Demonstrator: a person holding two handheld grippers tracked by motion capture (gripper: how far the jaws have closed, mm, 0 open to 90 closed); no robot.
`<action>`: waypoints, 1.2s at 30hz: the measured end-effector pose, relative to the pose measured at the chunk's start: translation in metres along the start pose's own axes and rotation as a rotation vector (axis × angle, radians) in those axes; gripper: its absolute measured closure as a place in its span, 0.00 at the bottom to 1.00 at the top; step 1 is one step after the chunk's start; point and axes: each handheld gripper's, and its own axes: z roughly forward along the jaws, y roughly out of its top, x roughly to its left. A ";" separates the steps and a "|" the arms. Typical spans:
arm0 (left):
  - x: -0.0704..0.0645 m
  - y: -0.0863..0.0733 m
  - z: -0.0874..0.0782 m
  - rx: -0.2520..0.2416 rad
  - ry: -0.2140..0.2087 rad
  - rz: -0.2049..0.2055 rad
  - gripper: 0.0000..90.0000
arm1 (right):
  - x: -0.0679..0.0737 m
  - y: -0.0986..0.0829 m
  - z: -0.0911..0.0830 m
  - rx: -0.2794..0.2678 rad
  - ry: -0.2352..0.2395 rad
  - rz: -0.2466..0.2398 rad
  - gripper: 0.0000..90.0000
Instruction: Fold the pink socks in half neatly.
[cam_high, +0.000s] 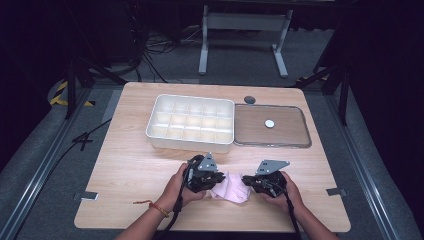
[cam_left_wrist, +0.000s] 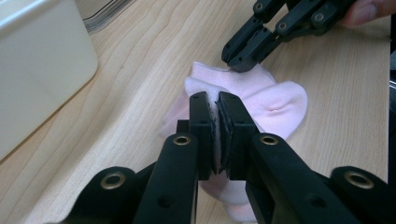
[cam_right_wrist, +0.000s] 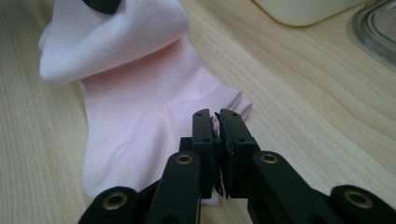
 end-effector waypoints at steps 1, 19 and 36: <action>0.000 0.001 0.000 0.007 0.000 0.007 0.94 | 0.000 0.000 0.001 0.002 0.004 0.004 0.96; -0.019 0.023 0.034 0.106 0.008 0.109 0.94 | -0.001 0.002 0.003 0.015 -0.010 0.003 0.96; -0.024 0.026 0.045 0.096 -0.032 0.045 0.76 | -0.003 -0.002 0.007 0.026 0.002 0.012 0.98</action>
